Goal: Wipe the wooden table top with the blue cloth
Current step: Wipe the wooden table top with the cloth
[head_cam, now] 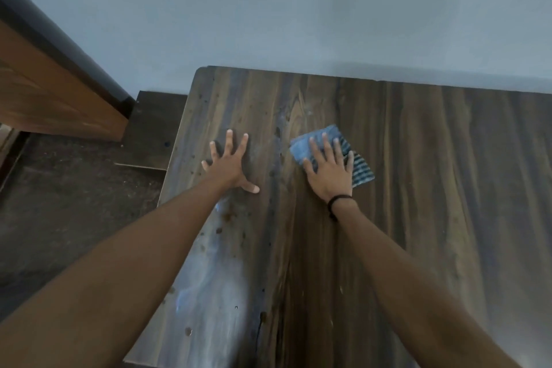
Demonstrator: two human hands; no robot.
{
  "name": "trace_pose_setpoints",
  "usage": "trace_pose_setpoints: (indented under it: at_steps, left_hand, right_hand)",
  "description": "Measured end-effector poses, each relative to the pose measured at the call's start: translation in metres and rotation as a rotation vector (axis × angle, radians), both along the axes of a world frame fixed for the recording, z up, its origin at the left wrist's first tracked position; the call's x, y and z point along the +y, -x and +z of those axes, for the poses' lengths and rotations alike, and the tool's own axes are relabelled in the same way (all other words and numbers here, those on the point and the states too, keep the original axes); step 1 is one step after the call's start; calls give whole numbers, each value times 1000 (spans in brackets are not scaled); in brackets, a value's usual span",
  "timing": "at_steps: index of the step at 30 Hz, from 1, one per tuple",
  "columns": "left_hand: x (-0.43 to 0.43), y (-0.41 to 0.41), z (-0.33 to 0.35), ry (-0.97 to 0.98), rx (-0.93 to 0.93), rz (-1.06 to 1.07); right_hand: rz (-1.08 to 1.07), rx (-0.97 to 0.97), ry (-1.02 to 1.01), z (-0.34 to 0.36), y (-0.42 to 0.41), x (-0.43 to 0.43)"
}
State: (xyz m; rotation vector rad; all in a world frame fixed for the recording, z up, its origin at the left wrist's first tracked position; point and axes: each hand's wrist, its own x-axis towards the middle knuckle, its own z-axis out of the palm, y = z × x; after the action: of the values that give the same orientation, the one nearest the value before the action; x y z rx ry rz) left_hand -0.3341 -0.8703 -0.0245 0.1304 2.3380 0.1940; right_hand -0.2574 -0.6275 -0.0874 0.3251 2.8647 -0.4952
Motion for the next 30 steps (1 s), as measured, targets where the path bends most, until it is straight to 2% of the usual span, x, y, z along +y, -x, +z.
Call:
trace_pose_setpoints:
  at_steps: [4, 7, 9, 12, 14, 15, 19, 21, 23, 27, 30]
  left_hand:
    - [2, 17, -6, 14, -53, -1]
    - [6, 20, -12, 43, -61, -20]
    - [6, 21, -14, 32, -59, -12]
    - [4, 20, -15, 15, -43, 3]
    - [2, 19, -16, -1, -37, 3]
    - [1, 19, -16, -10, -36, 3]
    - [0, 18, -20, -25, -14, 2]
    - [1, 19, -21, -22, -5, 0]
    - [1, 21, -22, -13, -8, -10]
    - [-1, 21, -23, -4, -13, -7]
    - [0, 21, -22, -4, -22, -12]
  right_hand:
    - [384, 25, -66, -1, -46, 8]
    - [520, 20, -118, 3, -23, 40]
    - [457, 14, -118, 3, 12, 53]
    - [152, -17, -32, 4, 68, 61]
    - [9, -20, -1, 4, 76, 48]
    - [28, -15, -3, 3, 69, 38]
    - [402, -7, -71, 7, 18, 26]
    - [477, -13, -90, 7, 37, 46]
    - [398, 11, -102, 4, 75, 61]
    - [58, -26, -7, 4, 148, 68]
    - [18, -19, 18, 4, 132, 48]
